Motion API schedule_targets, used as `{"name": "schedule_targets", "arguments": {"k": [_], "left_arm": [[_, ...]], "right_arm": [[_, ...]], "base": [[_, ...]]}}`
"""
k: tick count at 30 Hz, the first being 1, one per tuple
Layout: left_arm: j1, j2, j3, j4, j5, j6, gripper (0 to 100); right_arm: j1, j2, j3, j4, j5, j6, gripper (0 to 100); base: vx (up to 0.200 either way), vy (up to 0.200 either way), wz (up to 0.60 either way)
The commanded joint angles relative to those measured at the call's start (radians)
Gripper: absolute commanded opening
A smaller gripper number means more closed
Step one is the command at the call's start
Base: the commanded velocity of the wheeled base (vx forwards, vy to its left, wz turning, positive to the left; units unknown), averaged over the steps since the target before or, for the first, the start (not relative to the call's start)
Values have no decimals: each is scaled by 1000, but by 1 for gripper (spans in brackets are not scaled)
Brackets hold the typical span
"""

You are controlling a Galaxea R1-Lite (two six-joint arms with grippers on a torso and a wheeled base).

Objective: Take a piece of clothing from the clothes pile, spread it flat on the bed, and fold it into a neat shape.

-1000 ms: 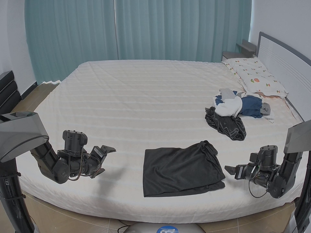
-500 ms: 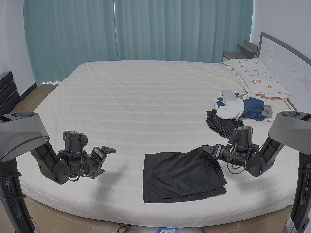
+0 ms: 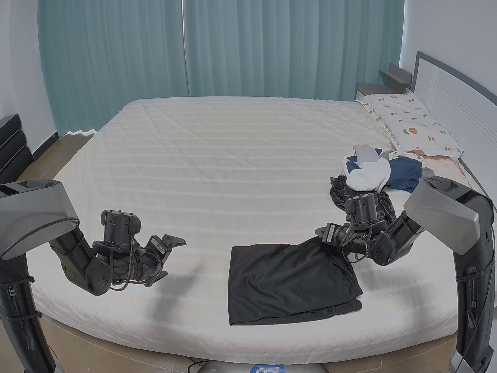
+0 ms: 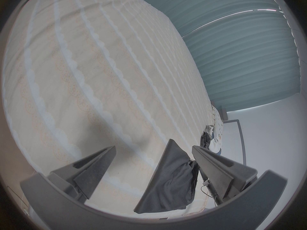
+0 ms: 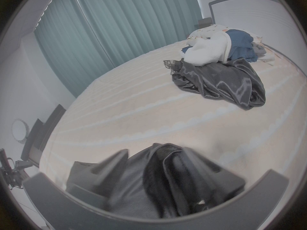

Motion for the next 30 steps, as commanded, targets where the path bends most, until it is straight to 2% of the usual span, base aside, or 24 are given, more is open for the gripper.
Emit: {"name": "schedule_targets", "arguments": {"k": [1, 8, 17, 18, 21, 24, 27, 28, 29, 30], "left_arm": [[0, 1, 1, -1, 0, 4, 100], [0, 3, 1, -1, 0, 4, 100], [0, 3, 1, -1, 0, 4, 100], [0, 3, 1, -1, 0, 4, 100], [0, 3, 1, -1, 0, 4, 100], [0, 3, 1, -1, 0, 5, 100], [0, 3, 1, -1, 0, 5, 100], [0, 3, 1, -1, 0, 5, 100], [0, 3, -1, 1, 0, 4, 100], [0, 3, -1, 1, 0, 4, 100]], "right_arm": [[-18, 49, -40, 6, -23, -11, 0], [-66, 4, -8, -3, -17, 13, 0], [-92, 8, -6, -5, 124, 124, 0], [-97, 8, -8, -6, 130, 135, 100], [-126, -2, 1, -6, 129, 142, 100], [-155, -68, 87, -23, 139, 138, 100], [-176, -158, 271, -112, 231, 119, 100], [-178, -166, 291, -126, 241, 116, 100], [-195, -201, 400, -193, 288, 89, 100], [-195, -203, 411, -200, 293, 86, 100]], "base": [[0, 0, 0], [0, 0, 0], [0, 0, 0], [0, 0, 0], [0, 0, 0], [0, 0, 0], [0, 0, 0], [0, 0, 0], [0, 0, 0], [0, 0, 0]]}}
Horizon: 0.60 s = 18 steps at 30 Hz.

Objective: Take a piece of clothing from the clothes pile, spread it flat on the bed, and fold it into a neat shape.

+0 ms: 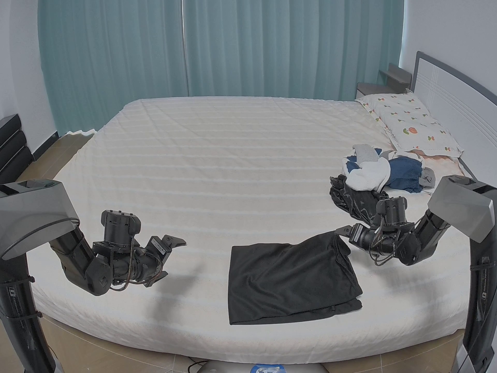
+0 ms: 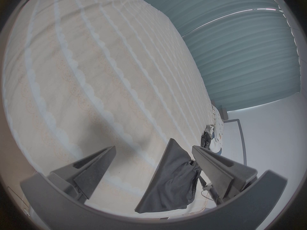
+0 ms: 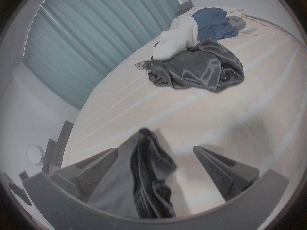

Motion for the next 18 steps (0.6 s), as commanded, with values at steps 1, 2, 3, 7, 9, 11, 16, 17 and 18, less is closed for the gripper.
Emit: {"name": "schedule_targets", "arguments": {"k": [1, 2, 3, 7, 9, 11, 16, 17, 18], "left_arm": [[0, -1, -1, 1, 0, -1, 100], [2, -1, -3, 6, -3, -3, 100], [2, -1, -4, 6, -3, -3, 100], [2, -1, -1, 1, -1, -3, 100], [2, -1, -1, 3, -1, -3, 100], [2, -1, -3, 4, -1, -1, 100], [0, -1, -3, 6, -1, -1, 100], [0, -1, -1, 6, -1, -1, 100], [0, -1, -1, 6, -1, -1, 100]], "right_arm": [[-55, -157, 329, -183, 131, -77, 100], [-61, -163, 442, -263, 169, -133, 100], [-63, -163, 505, -317, 191, -156, 100], [-58, -137, 673, -508, 248, -171, 100], [-55, -109, 720, -567, 268, -177, 100], [-55, -92, 737, -585, 277, -182, 100], [-61, -32, 752, -648, 288, -205, 100], [-61, -22, 751, -651, 288, -209, 100], [-61, -17, 746, -651, 288, -214, 100]], "base": [[0, 0, 0], [0, 0, 0], [0, 0, 0], [0, 0, 0], [0, 0, 0], [0, 0, 0], [0, 0, 0], [0, 0, 0], [0, 0, 0]]}}
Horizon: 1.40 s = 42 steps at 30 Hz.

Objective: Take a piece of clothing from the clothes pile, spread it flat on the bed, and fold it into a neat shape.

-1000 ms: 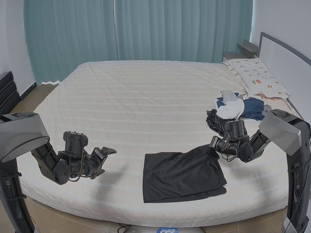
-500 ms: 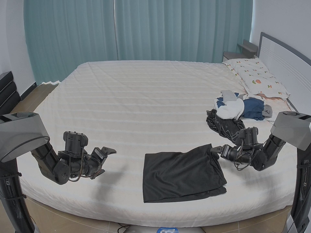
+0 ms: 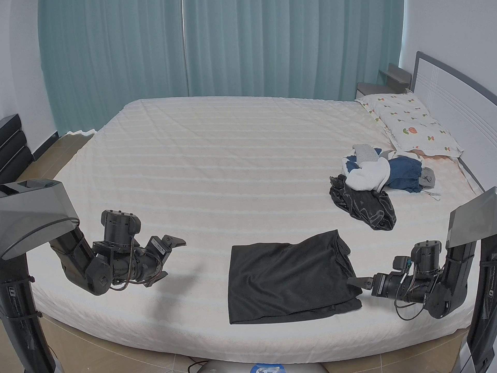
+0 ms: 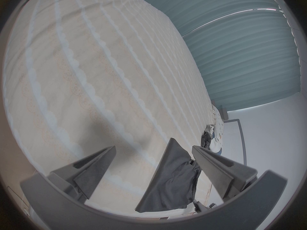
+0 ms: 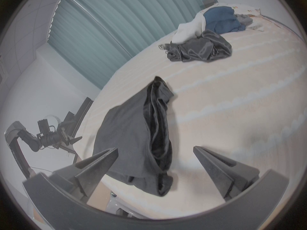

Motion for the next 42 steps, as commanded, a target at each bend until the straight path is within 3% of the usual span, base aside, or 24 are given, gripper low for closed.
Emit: {"name": "schedule_targets", "arguments": {"k": [1, 2, 3, 9, 26, 35, 36, 42], "left_arm": [[-1, -1, 1, 0, 0, 0, 100], [-1, -1, 1, 0, 0, 0, 100], [-1, 1, 1, 0, 0, 0, 100], [-1, -1, 1, 0, 0, 1, 100], [-1, -1, 1, 0, 0, 0, 100], [-1, -1, 1, 0, 0, 0, 100], [-1, -1, 1, -1, 0, 0, 100], [-1, -1, 3, 0, 0, 1, 100]], "right_arm": [[-5, 56, 29, -11, 11, -17, 100], [2, 59, 26, -11, 11, -17, 100], [3, 59, 26, -11, 11, -17, 0], [41, 83, 32, -14, 26, -20, 0], [-11, 33, 157, -109, 29, -22, 0], [-8, 54, 189, -111, 28, -77, 0], [-8, 54, 190, -111, 28, -77, 100], [-17, 50, 189, -144, 29, -80, 100]], "base": [[0, 0, 0], [0, 0, 0], [0, 0, 0], [0, 0, 0], [0, 0, 0], [0, 0, 0], [0, 0, 0], [0, 0, 0]]}}
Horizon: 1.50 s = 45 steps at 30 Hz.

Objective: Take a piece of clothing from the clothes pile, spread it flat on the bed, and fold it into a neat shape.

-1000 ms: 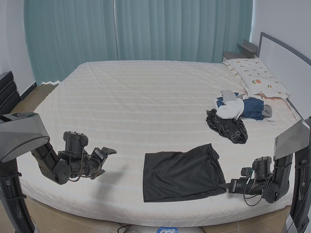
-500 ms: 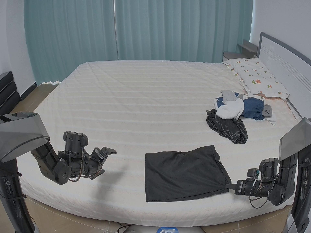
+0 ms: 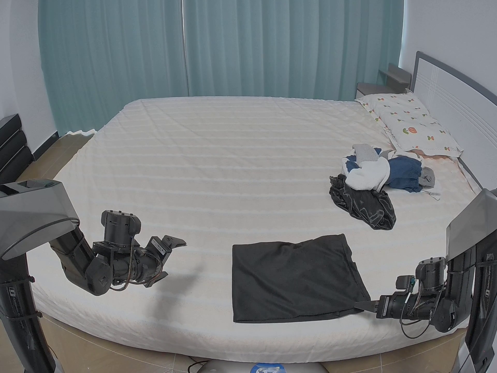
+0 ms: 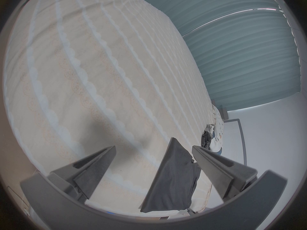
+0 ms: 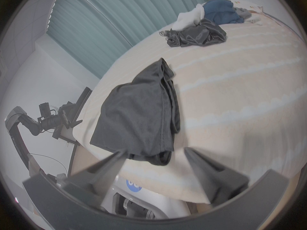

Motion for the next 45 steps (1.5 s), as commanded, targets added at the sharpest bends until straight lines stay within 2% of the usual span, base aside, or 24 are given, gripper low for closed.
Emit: {"name": "schedule_targets", "arguments": {"k": [1, 9, 14, 15, 27, 38, 39, 45], "left_arm": [[0, 0, 1, 0, 0, -1, 100], [0, 1, 1, -2, 0, 1, 100], [0, 1, 1, -2, 0, 1, 100], [0, 1, 1, -2, 0, 1, 100], [0, 0, 1, -3, 0, 1, 100], [0, 1, 1, -5, 2, -1, 100], [0, 1, 1, -5, 2, -1, 100], [0, 1, -1, -5, 6, -1, 100]], "right_arm": [[-12, 1, -5, -34, 2, 10, 100], [-26, 36, -56, -45, 3, 65, 100], [-29, 63, -73, -45, 2, 67, 100], [-29, 63, -73, -45, 2, 67, 0], [-32, 4, 5, -43, -3, 47, 0], [-35, 22, 39, -43, -3, -20, 0], [-38, 27, 39, -43, -3, -24, 100], [-78, -39, -61, -43, 5, -4, 100]], "base": [[0, 0, 0], [0, 0, 0], [0, 0, 0], [0, 0, 0], [0, 0, 0], [0, 0, 0], [0, 0, 0], [0, 0, 0]]}}
